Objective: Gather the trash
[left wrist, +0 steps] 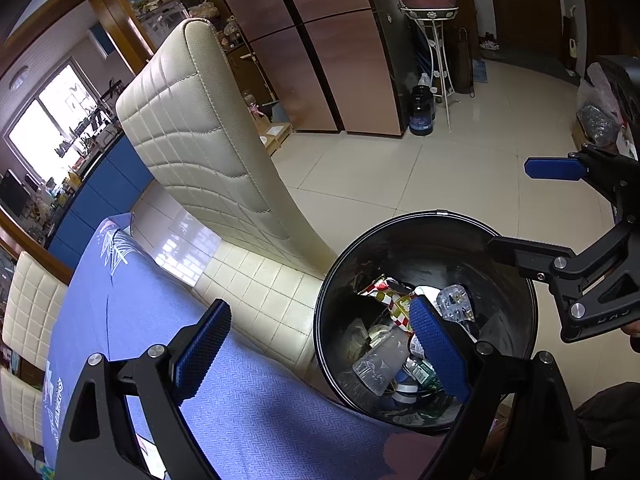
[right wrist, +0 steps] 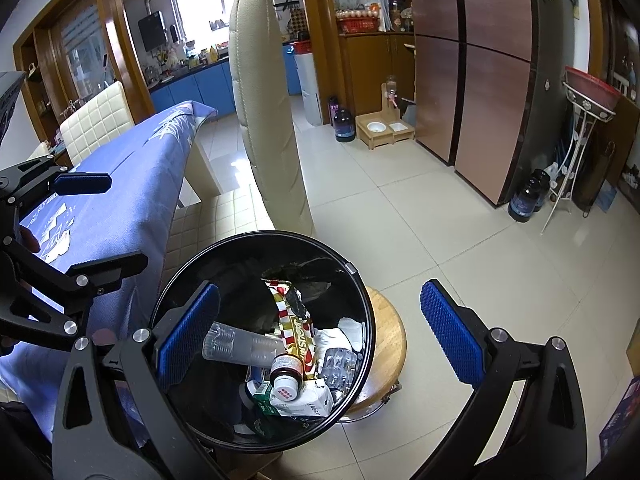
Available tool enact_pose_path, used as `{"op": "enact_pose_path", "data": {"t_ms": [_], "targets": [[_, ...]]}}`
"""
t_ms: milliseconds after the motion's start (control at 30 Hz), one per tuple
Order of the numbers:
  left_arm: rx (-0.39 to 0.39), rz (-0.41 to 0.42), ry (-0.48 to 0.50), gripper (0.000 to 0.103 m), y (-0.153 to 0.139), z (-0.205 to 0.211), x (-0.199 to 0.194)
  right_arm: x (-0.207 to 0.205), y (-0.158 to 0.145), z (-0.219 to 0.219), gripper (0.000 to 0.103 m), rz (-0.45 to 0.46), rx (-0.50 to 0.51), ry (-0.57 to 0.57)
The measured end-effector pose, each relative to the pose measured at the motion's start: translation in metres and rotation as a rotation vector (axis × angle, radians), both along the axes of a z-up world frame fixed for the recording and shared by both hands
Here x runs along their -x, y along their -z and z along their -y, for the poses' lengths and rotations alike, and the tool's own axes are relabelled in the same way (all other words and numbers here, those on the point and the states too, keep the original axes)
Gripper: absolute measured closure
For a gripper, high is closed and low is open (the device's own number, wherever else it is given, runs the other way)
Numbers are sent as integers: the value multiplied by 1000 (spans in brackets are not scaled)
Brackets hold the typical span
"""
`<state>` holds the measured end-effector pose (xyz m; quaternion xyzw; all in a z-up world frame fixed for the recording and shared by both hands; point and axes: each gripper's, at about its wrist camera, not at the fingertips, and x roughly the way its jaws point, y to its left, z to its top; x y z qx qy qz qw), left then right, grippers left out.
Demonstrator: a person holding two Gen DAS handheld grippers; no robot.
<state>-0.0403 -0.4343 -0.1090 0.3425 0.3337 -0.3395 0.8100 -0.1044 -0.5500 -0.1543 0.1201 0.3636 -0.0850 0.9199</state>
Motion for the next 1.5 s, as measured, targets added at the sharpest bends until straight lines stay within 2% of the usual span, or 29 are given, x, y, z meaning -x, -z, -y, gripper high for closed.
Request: {"op": "enact_pose_path", "data": {"t_ms": [1300, 1500], "targets": [[4, 8, 16, 15, 1, -1, 1, 1, 2, 4, 4, -3, 1, -1], [26, -6, 12, 15, 0, -2, 1, 2, 3, 4, 4, -4, -6, 4]]}}
